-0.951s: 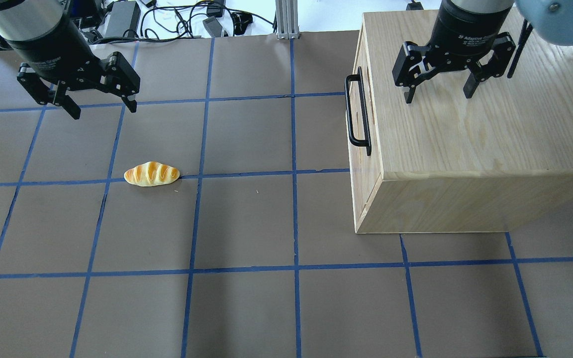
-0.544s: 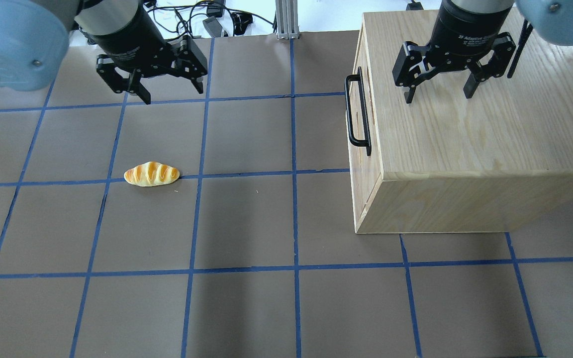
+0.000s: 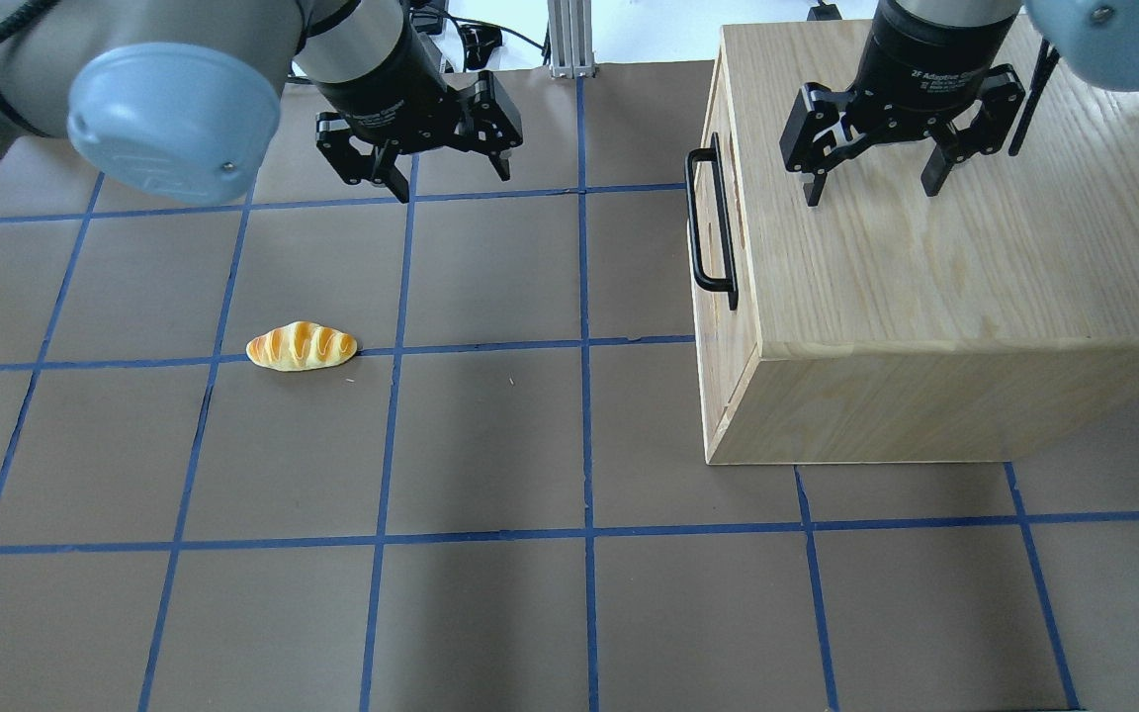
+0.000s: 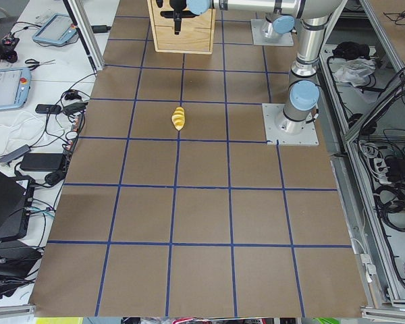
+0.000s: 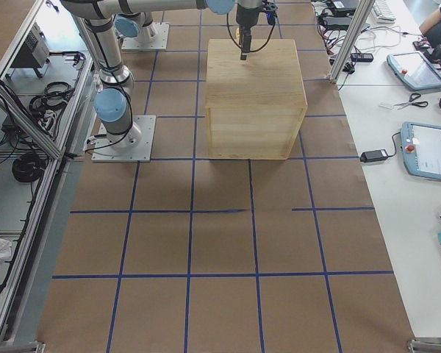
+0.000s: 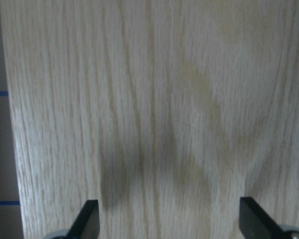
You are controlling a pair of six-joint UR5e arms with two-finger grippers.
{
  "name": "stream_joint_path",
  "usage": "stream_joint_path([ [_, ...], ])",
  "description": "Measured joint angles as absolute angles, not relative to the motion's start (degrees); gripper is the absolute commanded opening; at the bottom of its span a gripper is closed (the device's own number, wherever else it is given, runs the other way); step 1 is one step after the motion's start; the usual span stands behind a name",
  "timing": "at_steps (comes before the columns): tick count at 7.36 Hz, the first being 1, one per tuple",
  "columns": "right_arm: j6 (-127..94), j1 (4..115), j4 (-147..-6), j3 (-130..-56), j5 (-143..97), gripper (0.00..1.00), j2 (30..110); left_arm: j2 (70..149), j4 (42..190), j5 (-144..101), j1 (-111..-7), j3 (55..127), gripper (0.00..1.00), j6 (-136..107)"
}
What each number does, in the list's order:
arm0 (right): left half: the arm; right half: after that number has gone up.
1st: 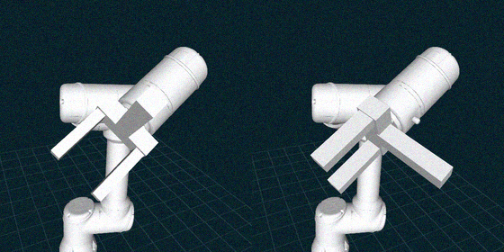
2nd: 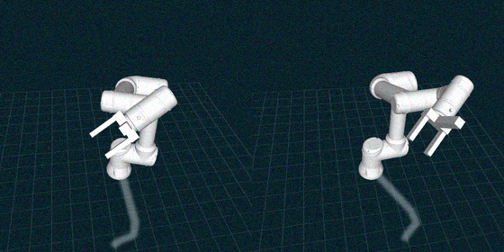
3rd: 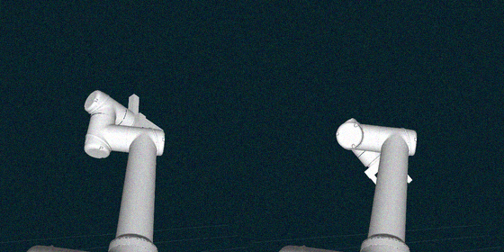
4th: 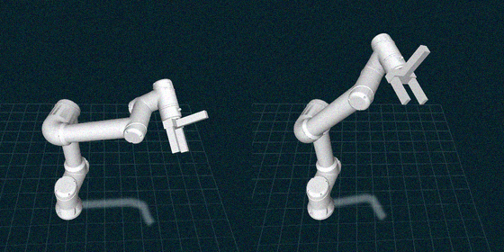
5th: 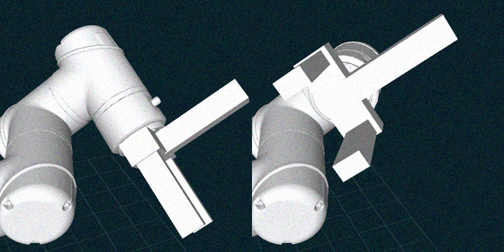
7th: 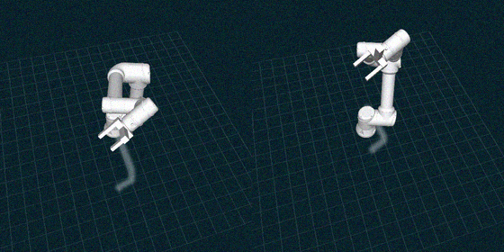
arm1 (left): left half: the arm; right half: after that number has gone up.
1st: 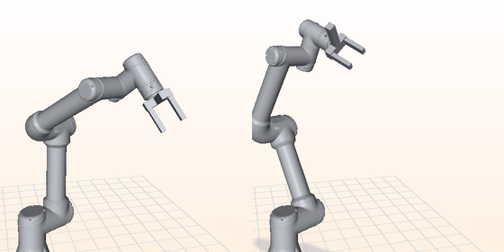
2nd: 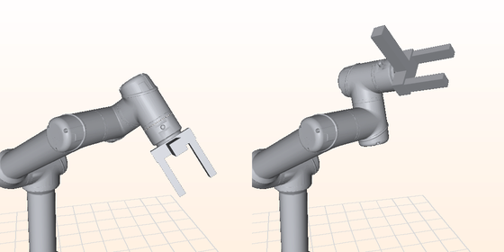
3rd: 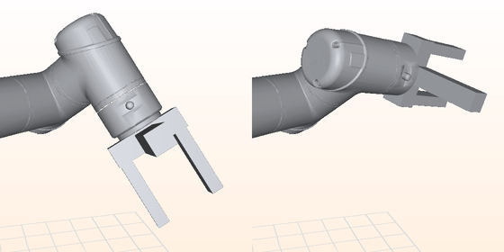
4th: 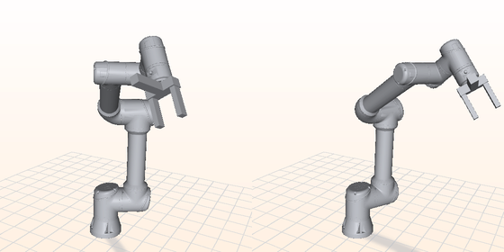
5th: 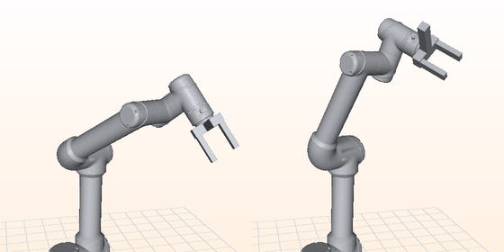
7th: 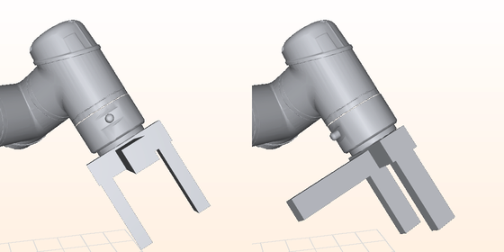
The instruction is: Open upper drawer
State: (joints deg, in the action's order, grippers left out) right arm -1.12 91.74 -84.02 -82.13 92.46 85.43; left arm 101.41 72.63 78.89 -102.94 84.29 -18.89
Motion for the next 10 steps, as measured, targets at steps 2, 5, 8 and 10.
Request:
stream_joint_path([
  [2,-1.12,91.75,-84.02,-82.12,92.46,1.0,85.43,103.91,68.86,75.33,-105.09,84.29,1.0,-21.68],
  [5,-1.14,91.76,-84.02,-82.11,92.46,1.0,85.43,107.21,64.51,74.42,-107.84,84.34,1.0,-22.32],
  [8,-1.12,91.71,-84.02,-82.13,92.46,1.0,85.43,108.84,63.44,73.31,-109.9,84.29,1.0,-22.43],
  [10,-1.14,91.72,-84.02,-82.1,92.46,1.0,85.43,109.32,62.92,71.67,-110.64,84.34,1.0,-22.85],
])
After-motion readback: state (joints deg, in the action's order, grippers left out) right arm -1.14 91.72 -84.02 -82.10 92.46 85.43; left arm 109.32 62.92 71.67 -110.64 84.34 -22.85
